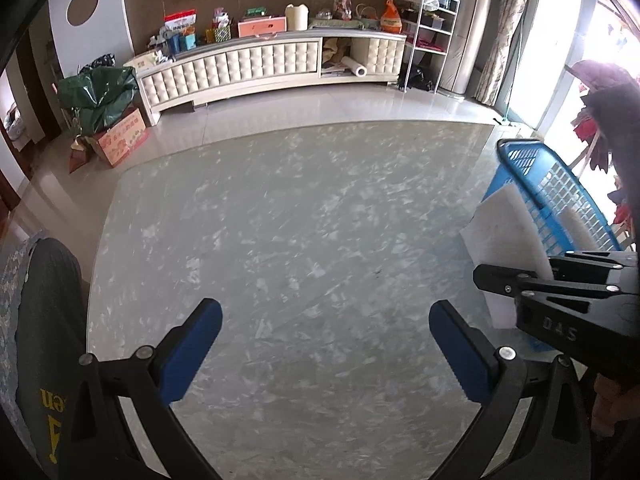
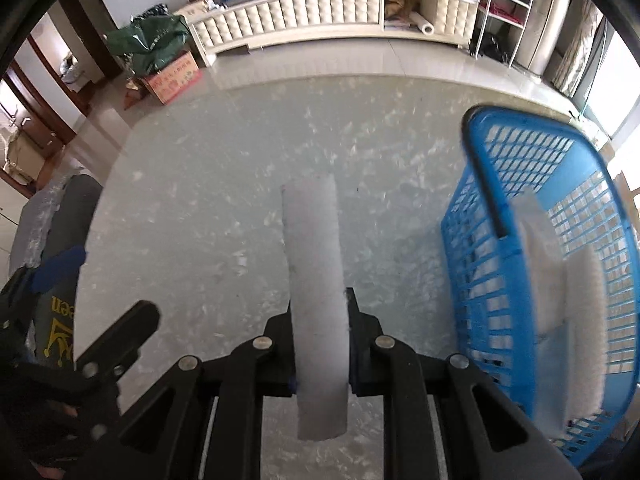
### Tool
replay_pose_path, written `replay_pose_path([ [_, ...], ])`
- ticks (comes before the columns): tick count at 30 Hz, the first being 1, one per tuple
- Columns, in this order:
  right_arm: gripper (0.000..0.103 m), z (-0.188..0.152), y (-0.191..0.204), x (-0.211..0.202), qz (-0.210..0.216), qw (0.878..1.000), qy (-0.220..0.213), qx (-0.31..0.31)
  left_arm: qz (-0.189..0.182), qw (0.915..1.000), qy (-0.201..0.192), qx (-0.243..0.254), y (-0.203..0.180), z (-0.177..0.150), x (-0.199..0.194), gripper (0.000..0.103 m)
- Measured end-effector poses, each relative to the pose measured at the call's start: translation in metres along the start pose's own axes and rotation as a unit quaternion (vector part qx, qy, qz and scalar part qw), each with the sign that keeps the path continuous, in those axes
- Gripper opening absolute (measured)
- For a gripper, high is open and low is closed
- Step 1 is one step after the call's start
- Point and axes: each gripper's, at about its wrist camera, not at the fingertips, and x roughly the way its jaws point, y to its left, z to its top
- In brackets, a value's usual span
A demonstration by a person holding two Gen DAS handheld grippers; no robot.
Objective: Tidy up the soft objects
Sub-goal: 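Carry the thin white pad with the right gripper over the basket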
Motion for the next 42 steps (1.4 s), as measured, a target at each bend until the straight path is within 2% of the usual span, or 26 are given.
replay_pose_path([
  [5,0.016,-0.007,-0.005,-0.023,0.01,1.0,-0.023,-0.011,0.008,0.9997,-0.022,0.008,-0.016,0.003,-0.018,0.103],
  [8,0.016,-0.008,-0.006,-0.043,0.012,0.999,-0.039,-0.021,-0.004,0.9991,-0.038,0.018,-0.029,0.006,-0.027,0.103],
  [12,0.016,-0.017,-0.019,-0.055,0.016,0.998,-0.054,-0.033,-0.006,0.9989,-0.039,0.025,-0.039,0.011,-0.032,0.103],
  [18,0.016,-0.02,-0.044,-0.074,0.006,0.996,-0.078,-0.049,-0.007,0.9989,-0.042,0.023,-0.063,0.022,-0.043,0.103],
  [22,0.016,-0.019,-0.054,-0.076,-0.004,0.994,-0.093,-0.062,-0.017,0.9977,-0.049,0.043,-0.091,0.033,-0.05,0.103],
  [28,0.016,-0.021,-0.074,-0.085,-0.021,0.991,-0.11,-0.069,-0.011,0.9953,-0.067,0.07,-0.126,0.048,-0.061,0.103],
  [34,0.016,-0.016,-0.088,-0.082,-0.039,0.99,-0.113,-0.08,-0.019,0.9955,-0.053,0.076,-0.146,0.061,-0.05,0.103],
  [37,0.016,-0.014,-0.093,-0.078,-0.064,0.987,-0.115,-0.091,-0.019,0.9961,-0.041,0.075,-0.154,0.063,-0.039,0.103],
  [42,0.016,-0.014,-0.099,-0.049,-0.096,0.985,-0.096,-0.108,-0.028,0.9963,-0.022,0.078,-0.163,0.067,-0.019,0.103],
])
